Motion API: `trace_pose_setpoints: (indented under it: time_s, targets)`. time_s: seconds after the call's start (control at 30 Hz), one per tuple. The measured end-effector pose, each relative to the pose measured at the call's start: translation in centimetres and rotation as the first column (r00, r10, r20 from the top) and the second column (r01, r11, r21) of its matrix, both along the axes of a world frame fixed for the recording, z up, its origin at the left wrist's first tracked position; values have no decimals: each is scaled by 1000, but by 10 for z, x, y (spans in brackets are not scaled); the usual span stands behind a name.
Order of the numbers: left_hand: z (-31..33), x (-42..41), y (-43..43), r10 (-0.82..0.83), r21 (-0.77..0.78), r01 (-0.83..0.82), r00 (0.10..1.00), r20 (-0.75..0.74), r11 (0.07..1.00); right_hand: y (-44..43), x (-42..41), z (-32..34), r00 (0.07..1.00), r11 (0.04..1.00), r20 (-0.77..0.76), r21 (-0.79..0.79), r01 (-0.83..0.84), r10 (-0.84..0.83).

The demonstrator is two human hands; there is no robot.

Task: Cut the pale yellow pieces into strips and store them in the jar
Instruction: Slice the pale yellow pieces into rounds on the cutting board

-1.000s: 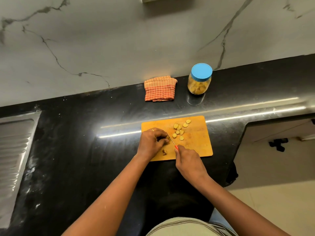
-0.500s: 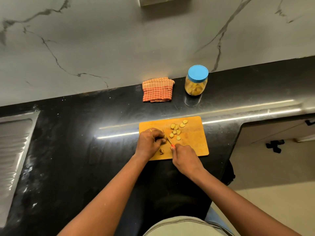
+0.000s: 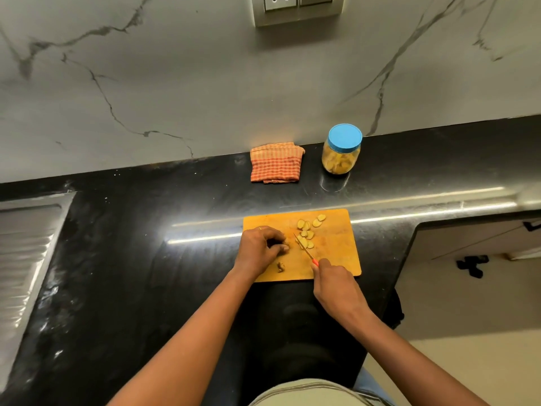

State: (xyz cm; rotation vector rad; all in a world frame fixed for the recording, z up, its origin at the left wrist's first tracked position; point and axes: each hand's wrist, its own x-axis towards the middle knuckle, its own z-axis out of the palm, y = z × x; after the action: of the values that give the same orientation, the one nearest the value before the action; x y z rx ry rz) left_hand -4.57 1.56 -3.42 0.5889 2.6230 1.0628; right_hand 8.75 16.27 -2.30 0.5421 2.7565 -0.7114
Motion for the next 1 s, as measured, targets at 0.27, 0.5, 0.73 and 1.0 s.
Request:
trace_pose_setpoints:
  time_s: [0.27,0.5,0.73,1.0]
  targets:
    - [0,-2,-2,46,20,-47,997,62,999,-9,-10,5,998,999,-69,-35,-7,5]
    - [-3,-1,-3,11,30,-11,1000,-2,999,-20,-7,4,998,1000,-63,-14,-19,18]
    - [-4,1,-5,-21,35,24,996,-87,999,-19,-9,3,998,999,-48,18,-28,29]
    - [-2,2,-5,-60,57,67,991,-116,996,-20,-15,4,996,995,-3,55,-86,86]
